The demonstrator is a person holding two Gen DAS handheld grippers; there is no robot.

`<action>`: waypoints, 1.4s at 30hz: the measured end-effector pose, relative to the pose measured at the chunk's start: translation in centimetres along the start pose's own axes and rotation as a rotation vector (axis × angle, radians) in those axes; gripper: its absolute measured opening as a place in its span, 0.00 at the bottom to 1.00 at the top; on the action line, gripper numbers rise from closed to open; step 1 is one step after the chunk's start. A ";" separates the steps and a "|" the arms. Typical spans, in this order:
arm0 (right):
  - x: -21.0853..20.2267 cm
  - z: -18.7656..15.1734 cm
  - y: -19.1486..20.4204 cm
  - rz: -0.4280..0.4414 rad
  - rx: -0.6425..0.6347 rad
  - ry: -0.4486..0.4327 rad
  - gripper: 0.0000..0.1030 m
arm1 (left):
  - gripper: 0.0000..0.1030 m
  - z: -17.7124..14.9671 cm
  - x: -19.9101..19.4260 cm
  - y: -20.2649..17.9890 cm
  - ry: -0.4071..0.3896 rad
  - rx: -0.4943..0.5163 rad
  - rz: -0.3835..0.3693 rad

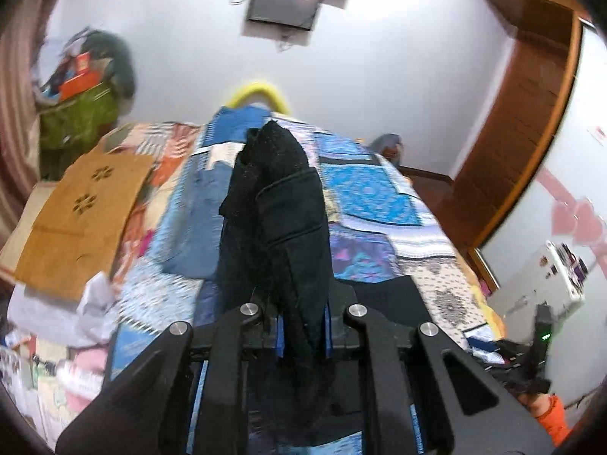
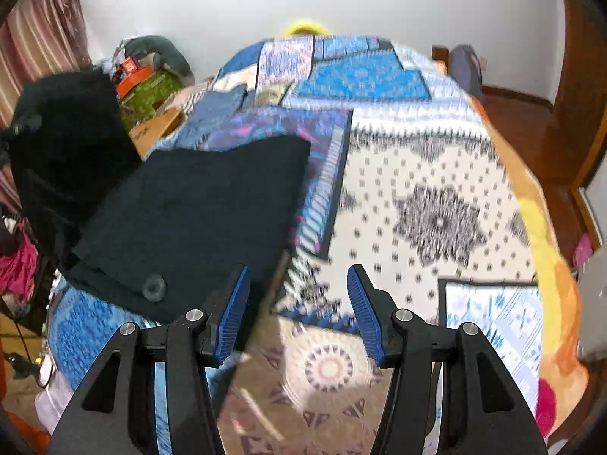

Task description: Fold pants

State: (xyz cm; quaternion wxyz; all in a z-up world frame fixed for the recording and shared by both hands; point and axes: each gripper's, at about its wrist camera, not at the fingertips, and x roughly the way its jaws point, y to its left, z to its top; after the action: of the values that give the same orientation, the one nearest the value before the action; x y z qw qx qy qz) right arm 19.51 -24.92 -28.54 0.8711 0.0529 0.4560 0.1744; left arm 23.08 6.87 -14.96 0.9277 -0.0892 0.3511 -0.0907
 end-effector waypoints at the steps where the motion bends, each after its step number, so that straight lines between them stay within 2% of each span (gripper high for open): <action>1: 0.5 -0.4 0.0 0.009 -0.002 0.014 0.48 | 0.13 0.3 0.4 -0.9 0.005 0.012 -0.016; 7: 1.2 -0.9 -0.1 0.062 0.018 0.014 0.48 | 0.13 0.7 2.9 -7.3 0.050 0.106 -0.110; 11: 1.2 -1.0 0.0 0.072 0.012 0.002 0.48 | 0.13 -0.5 4.7 -11.4 0.098 0.187 -0.166; 15: 1.2 -1.1 -0.3 0.087 0.024 -0.004 0.48 | 0.13 -3.3 7.4 -15.0 0.197 0.277 -0.200; 20: 0.7 -1.3 -0.6 0.095 0.035 -0.013 0.48 | 0.13 -7.7 10.6 -17.2 0.329 0.361 -0.197; 24: 0.2 -1.6 -0.7 0.097 0.041 -0.019 0.48 | 0.15 -10.3 11.7 -17.8 0.373 0.408 -0.180; 25: 0.1 -1.6 -0.7 0.097 0.043 -0.020 0.48 | 0.16 -10.7 11.7 -17.8 0.374 0.422 -0.174; 26: -0.1 -1.7 -0.7 0.094 0.043 -0.021 0.48 | 0.23 -10.8 11.6 -18.1 0.373 0.435 -0.170; 29: -0.5 -1.8 -0.8 0.086 0.042 -0.022 0.48 | 0.55 -10.5 11.4 -18.1 0.381 0.431 -0.175; 30: -0.7 -1.8 -0.9 0.082 0.042 -0.023 0.48 | 0.58 -10.3 11.1 -18.2 0.379 0.419 -0.191; 32: -1.0 -2.0 -0.9 0.072 0.042 -0.023 0.48 | 0.58 -9.8 10.0 -18.3 0.349 0.424 -0.199; 35: -1.4 -2.2 -1.0 0.069 0.047 -0.021 0.48 | 0.58 -7.9 8.3 -17.5 0.274 0.430 -0.164; 38: -1.8 -2.5 -0.8 0.068 0.048 -0.020 0.48 | 0.61 -5.0 7.7 -15.0 0.219 0.392 -0.097; 42: -2.2 -2.8 -0.3 0.081 0.044 -0.021 0.48 | 0.65 -1.0 9.9 -10.0 0.190 0.349 0.037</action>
State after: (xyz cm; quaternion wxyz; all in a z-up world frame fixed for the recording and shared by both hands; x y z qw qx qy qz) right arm 16.14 -26.16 -28.54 0.8668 0.0922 0.4479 0.1987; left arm 28.63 -5.19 -19.65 0.8931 0.0885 0.4177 -0.1414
